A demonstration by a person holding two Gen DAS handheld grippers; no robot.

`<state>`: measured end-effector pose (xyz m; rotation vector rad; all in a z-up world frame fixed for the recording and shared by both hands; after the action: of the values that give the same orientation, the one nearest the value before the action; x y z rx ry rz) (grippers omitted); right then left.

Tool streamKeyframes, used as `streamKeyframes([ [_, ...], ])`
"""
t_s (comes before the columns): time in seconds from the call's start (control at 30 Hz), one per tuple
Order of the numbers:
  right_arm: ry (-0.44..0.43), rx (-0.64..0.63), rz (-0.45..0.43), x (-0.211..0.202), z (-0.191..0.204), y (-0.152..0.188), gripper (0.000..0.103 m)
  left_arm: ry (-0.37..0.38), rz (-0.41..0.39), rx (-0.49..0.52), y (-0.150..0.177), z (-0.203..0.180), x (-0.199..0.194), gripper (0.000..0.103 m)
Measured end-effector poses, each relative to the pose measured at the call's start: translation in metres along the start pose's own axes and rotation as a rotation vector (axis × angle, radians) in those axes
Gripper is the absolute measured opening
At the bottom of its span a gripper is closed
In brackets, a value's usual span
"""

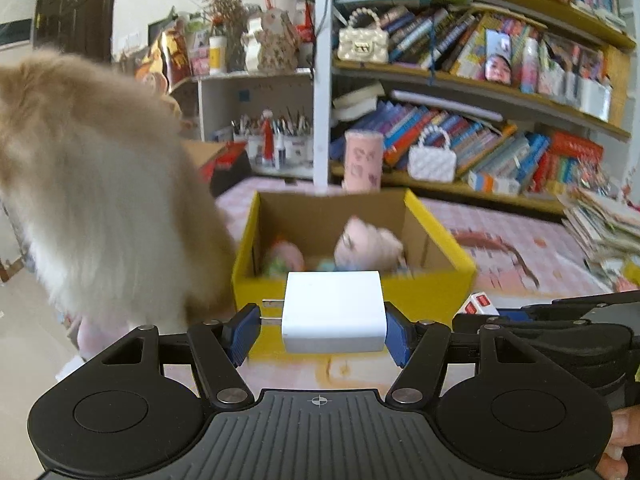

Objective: Organize objects
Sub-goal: 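Open the left tool to drop the charger while the right tool releases the small box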

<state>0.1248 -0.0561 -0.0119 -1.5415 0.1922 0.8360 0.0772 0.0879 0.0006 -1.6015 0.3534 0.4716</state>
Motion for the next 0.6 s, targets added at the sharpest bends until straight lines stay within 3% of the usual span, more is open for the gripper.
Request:
streamKeyframes([
  [0.13,-0.006,-0.024,-0.056,0.022,-0.010,-0.039,0.014,-0.029,-0.037,0.005,-0.027,-0.004,0.028,0.064],
  [0.23,-0.015,-0.053,-0.059,0.049,-0.018,-0.062,0.014,-0.062,-0.018,0.021,-0.037,-0.010,0.059,0.064],
  [0.6,-0.082,-0.181,0.131,0.155,-0.027,-0.075,0.014,-0.187,0.122,0.038,-0.030,-0.012,0.140,0.064],
])
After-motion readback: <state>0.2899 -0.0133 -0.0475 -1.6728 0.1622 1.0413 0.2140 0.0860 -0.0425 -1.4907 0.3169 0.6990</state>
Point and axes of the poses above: each gripper's, at about its wrist camera, not at the fingertips, and x roughly the way its jaws point, z to its left, y to its underside, the point moved 4 cm from there along x, roughly the way its jaws point, and after that the axes turned 2 degrees about -x, right-handed, at the moved point
